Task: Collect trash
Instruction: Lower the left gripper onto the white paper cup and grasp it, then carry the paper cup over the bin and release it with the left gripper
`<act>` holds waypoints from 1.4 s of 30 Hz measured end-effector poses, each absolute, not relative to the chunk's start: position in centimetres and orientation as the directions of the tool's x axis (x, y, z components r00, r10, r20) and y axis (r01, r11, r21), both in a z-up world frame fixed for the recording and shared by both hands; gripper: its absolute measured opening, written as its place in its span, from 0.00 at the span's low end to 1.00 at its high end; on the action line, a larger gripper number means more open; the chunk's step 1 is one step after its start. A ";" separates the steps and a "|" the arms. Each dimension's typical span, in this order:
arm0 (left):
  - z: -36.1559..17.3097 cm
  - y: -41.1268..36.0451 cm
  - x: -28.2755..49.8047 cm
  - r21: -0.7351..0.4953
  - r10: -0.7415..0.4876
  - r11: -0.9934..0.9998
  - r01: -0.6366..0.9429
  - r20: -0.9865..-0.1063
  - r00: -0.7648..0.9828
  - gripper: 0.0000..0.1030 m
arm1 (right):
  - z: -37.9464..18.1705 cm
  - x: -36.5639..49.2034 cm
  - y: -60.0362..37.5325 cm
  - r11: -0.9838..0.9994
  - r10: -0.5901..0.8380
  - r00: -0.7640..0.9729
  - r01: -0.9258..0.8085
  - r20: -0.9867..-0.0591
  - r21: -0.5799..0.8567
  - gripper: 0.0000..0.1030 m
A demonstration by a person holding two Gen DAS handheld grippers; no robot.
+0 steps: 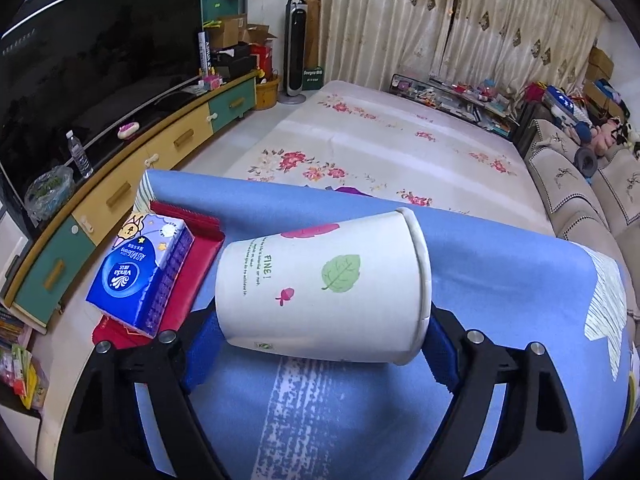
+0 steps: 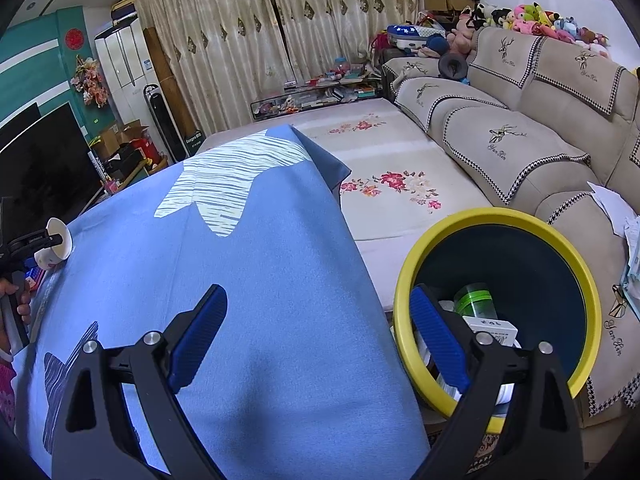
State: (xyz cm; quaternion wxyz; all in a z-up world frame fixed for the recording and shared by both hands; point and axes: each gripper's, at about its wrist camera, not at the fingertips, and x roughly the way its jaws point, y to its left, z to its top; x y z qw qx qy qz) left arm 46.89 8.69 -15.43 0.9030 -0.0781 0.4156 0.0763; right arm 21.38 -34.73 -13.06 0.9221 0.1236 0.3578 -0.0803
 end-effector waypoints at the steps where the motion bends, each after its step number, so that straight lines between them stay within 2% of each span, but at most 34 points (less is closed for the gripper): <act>1: -15.2 8.3 46.4 -0.075 0.071 0.978 -0.195 -0.756 0.651 0.81 | -13.1 21.4 -34.7 0.956 -0.059 0.731 0.238 -0.680 0.172 0.85; 10: -11.0 2.0 38.6 -0.058 -0.024 0.998 -0.024 -0.709 0.705 0.81 | -12.7 20.8 -35.2 0.954 -0.074 0.747 0.246 -0.661 0.171 0.85; 17: -8.8 -8.0 33.0 -0.057 -0.189 0.976 0.210 -0.702 0.687 0.81 | -10.7 17.5 -36.5 0.962 -0.136 0.748 0.257 -0.650 0.094 0.85; 24: -7.4 -19.0 28.7 -0.083 -0.360 0.902 0.425 -0.687 0.631 0.81 | -9.0 11.2 -41.1 0.936 -0.243 0.726 0.350 -0.643 0.041 0.85; 33: -8.6 -35.2 25.8 -0.117 -0.497 0.779 0.616 -0.714 0.493 0.81 | -10.4 5.5 -45.7 0.890 -0.320 0.671 0.455 -0.668 0.030 0.85; 42: -12.0 -49.1 25.9 -0.107 -0.501 0.702 0.704 -0.776 0.382 0.81 | -12.2 1.8 -50.6 0.829 -0.352 0.643 0.551 -0.680 0.092 0.85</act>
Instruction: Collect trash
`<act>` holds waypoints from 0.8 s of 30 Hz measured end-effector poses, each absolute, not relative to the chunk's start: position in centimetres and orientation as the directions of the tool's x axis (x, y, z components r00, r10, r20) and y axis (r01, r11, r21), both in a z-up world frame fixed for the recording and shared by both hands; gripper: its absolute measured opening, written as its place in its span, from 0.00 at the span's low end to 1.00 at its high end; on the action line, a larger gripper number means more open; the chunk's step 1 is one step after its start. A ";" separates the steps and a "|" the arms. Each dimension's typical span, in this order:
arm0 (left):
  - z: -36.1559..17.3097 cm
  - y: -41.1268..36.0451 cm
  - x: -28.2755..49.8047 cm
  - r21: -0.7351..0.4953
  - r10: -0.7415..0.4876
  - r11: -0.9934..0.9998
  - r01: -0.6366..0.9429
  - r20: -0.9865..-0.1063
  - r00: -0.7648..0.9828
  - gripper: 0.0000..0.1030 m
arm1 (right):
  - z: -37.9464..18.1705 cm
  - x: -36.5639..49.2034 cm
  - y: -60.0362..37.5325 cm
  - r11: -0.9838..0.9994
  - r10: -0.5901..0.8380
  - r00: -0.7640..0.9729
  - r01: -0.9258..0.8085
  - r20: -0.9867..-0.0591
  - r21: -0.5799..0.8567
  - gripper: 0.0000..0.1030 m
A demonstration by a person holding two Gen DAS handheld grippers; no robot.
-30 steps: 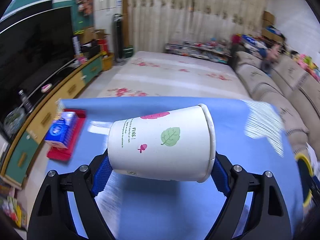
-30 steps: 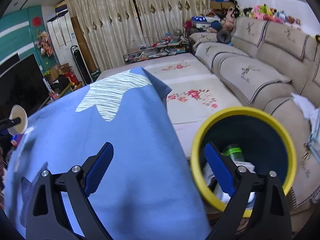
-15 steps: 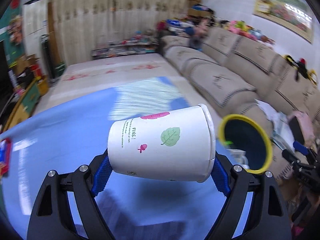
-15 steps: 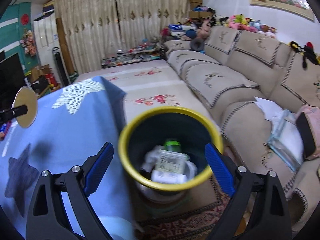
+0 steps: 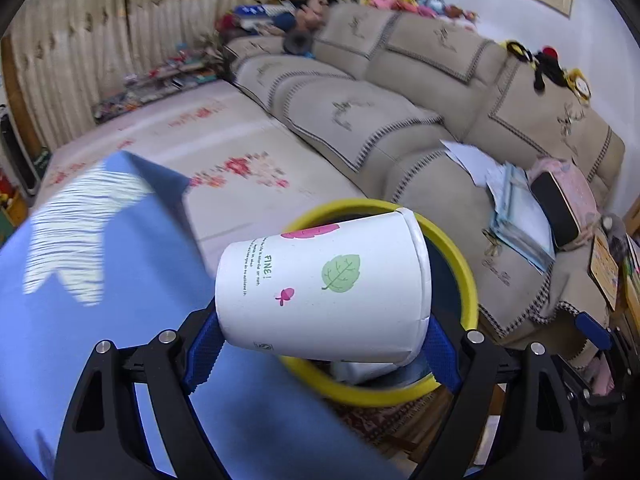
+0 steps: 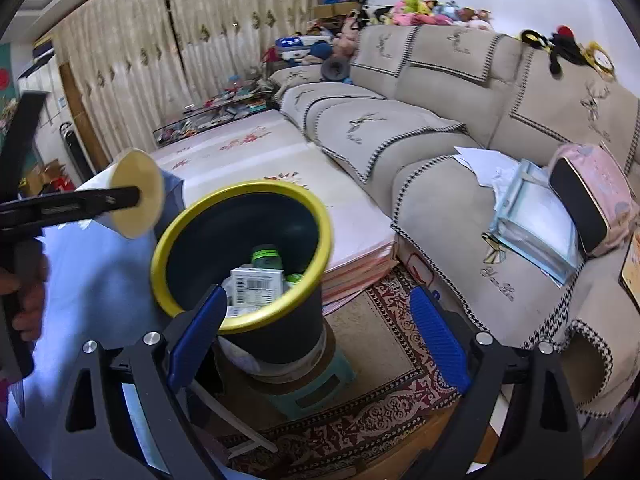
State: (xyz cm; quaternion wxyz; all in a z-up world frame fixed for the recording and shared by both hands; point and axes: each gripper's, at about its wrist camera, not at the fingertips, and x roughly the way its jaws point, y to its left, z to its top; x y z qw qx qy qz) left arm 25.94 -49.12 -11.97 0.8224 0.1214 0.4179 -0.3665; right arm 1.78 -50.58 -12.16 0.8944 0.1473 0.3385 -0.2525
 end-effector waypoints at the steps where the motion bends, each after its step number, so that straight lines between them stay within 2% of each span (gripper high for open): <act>1: -12.5 -50.3 26.2 -0.106 -0.497 0.699 0.707 -0.783 0.374 0.81 | -12.2 1.6 -50.9 0.825 -0.354 0.643 0.557 -0.680 0.097 0.85; 9: -15.9 -55.9 26.7 -0.069 -0.454 0.685 0.725 -0.819 0.351 0.81 | -13.0 0.3 -53.0 0.796 -0.359 0.628 0.592 -0.690 0.124 0.85; 10: -16.2 -56.2 26.9 -0.074 -0.452 0.681 0.729 -0.825 0.339 0.83 | -13.0 0.3 -53.0 0.795 -0.359 0.628 0.593 -0.690 0.125 0.85; 11: -16.6 -55.8 26.9 -0.078 -0.451 0.677 0.732 -0.830 0.329 0.90 | -13.0 0.3 -53.1 0.795 -0.358 0.629 0.593 -0.690 0.127 0.85; 14: -17.1 -56.2 27.2 -0.074 -0.444 0.684 0.726 -0.832 0.333 0.92 | -12.8 0.4 -52.8 0.798 -0.357 0.633 0.589 -0.687 0.128 0.85; 18: -16.3 -53.8 27.0 -0.092 -0.455 0.694 0.714 -0.824 0.337 0.92 | -12.1 0.3 -51.9 0.809 -0.356 0.645 0.574 -0.676 0.123 0.85; 24: -11.6 -43.2 24.0 -0.072 -0.465 0.751 0.656 -0.762 0.450 0.94 | -11.2 0.7 -50.0 0.845 -0.323 0.671 0.522 -0.668 0.117 0.85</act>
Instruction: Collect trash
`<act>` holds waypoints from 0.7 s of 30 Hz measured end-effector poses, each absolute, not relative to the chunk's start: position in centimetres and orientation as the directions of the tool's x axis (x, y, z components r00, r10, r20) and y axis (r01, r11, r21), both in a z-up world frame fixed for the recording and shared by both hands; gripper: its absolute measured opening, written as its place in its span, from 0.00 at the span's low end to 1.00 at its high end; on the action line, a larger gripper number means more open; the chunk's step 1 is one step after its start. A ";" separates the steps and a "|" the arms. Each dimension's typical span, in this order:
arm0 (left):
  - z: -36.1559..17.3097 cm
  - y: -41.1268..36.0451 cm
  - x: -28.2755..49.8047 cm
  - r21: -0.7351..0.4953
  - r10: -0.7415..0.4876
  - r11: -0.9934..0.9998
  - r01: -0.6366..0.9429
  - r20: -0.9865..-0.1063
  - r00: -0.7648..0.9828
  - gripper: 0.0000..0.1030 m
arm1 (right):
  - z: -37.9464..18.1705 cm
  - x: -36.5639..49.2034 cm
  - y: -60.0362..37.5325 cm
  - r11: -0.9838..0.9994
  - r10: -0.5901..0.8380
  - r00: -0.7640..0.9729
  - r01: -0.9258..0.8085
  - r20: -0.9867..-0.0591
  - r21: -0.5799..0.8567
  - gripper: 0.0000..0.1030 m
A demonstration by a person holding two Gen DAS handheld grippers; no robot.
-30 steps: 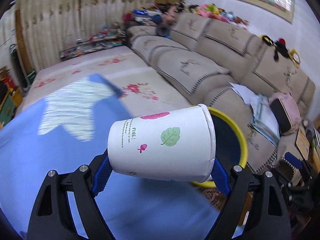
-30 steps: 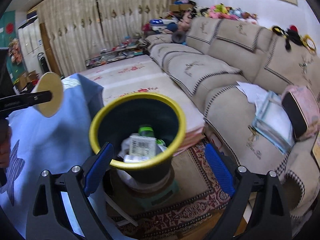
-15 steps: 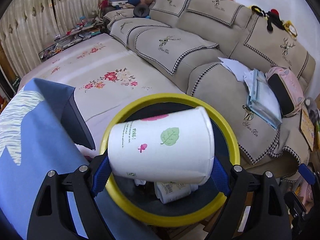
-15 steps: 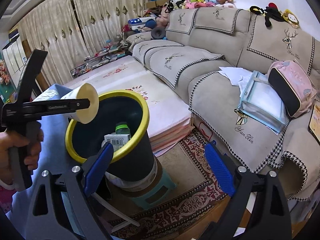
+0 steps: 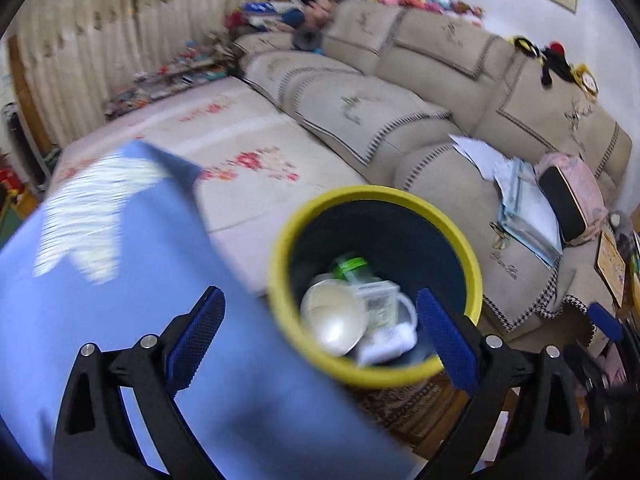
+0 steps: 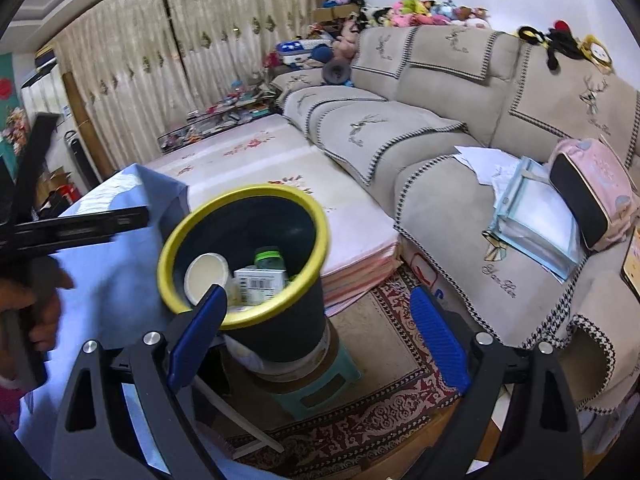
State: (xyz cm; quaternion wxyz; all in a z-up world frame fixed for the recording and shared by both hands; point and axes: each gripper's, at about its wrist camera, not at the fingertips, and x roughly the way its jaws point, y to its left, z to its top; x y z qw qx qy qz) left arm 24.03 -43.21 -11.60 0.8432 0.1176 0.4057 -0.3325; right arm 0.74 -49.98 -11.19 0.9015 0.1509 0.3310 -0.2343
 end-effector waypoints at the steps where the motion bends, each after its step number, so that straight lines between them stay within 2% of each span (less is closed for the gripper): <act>1: -10.9 -41.4 23.6 -0.070 -0.461 0.766 0.639 -0.752 0.471 0.95 | -11.0 0.9 -49.3 0.855 -0.312 0.679 0.505 -0.665 0.115 0.85; 5: -7.8 -32.1 20.1 -0.044 -0.432 0.831 0.555 -0.679 0.593 0.95 | -9.9 1.6 -46.6 0.891 -0.272 0.707 0.441 -0.652 0.106 0.88; 8: -6.5 -25.9 17.4 0.004 -0.352 0.887 0.461 -0.642 0.682 0.95 | -8.7 2.1 -44.0 0.922 -0.241 0.740 0.376 -0.628 0.090 0.90; 12: -5.5 -18.8 13.8 0.005 -0.272 0.939 0.344 -0.601 0.752 0.95 | -7.0 3.0 -40.3 0.955 -0.197 0.775 0.290 -0.600 0.061 0.92; 21: -4.3 -9.3 7.2 -0.066 -0.203 0.978 0.199 -0.531 0.822 0.95 | -4.4 2.4 -35.4 0.983 -0.129 0.823 0.181 -0.553 0.042 0.93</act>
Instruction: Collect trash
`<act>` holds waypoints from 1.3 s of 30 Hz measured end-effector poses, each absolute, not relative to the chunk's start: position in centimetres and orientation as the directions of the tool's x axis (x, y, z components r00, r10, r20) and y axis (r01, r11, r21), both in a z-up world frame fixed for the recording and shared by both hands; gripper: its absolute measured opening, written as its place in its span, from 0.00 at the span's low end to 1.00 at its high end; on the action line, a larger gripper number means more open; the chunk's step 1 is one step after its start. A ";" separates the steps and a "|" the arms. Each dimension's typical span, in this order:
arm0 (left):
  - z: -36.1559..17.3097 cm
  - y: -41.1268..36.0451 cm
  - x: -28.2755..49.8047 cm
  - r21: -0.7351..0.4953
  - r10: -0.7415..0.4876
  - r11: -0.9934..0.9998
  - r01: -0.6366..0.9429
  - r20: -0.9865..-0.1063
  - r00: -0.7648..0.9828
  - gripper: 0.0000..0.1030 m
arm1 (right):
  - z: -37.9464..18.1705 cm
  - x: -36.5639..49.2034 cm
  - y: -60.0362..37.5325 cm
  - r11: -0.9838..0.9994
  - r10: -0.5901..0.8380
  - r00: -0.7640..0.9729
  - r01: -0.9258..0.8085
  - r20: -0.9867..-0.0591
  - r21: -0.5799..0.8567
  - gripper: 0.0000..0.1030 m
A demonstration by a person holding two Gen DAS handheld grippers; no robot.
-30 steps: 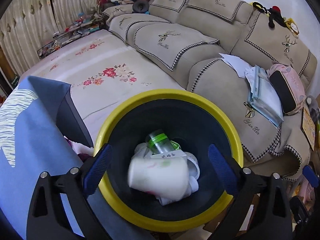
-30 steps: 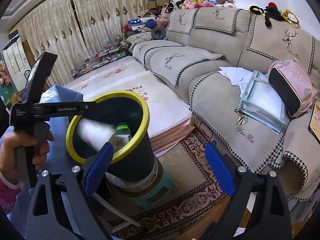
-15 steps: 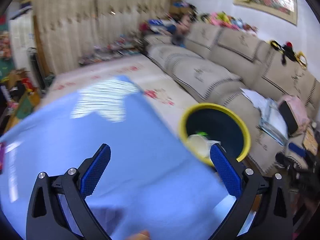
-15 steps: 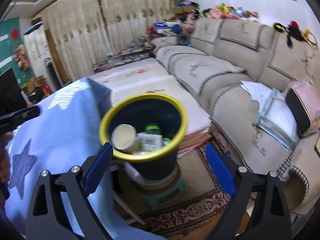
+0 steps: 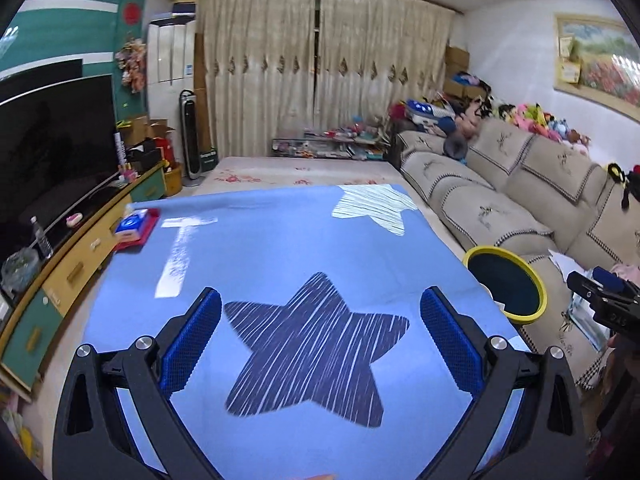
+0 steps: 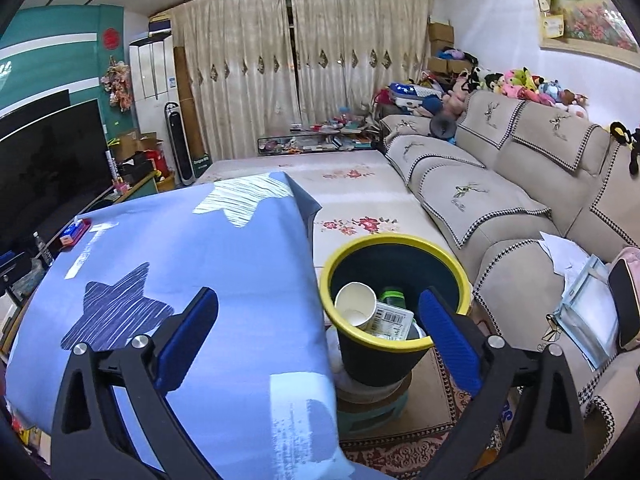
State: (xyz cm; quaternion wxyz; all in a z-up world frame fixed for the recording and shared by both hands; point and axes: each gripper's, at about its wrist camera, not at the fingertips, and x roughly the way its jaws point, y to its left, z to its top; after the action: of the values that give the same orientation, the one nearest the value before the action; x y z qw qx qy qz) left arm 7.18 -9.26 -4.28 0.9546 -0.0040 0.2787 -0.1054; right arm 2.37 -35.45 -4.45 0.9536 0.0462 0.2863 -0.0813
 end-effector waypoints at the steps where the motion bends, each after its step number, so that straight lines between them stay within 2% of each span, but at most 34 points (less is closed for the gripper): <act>1: -4.3 -8.7 6.5 -0.065 -0.201 0.978 0.197 -0.529 0.824 0.95 | -4.3 2.2 -35.3 0.983 -0.125 0.824 0.178 -0.552 0.042 0.93; 9: -3.8 -6.6 3.9 -0.075 -0.174 0.985 0.157 -0.510 0.843 0.95 | -4.2 1.6 -34.4 0.987 -0.110 0.828 0.156 -0.550 0.037 0.93; 39: -2.9 -9.0 4.9 -0.068 -0.169 0.985 0.157 -0.517 0.839 0.95 | -4.1 2.0 -34.3 0.988 -0.100 0.829 0.149 -0.550 0.046 0.93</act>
State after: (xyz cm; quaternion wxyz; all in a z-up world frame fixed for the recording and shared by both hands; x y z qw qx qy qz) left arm 4.90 -9.00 -2.88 0.9588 -0.0117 0.2709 -0.0850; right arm 2.03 -34.33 -4.14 0.9554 0.0435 0.2848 -0.0651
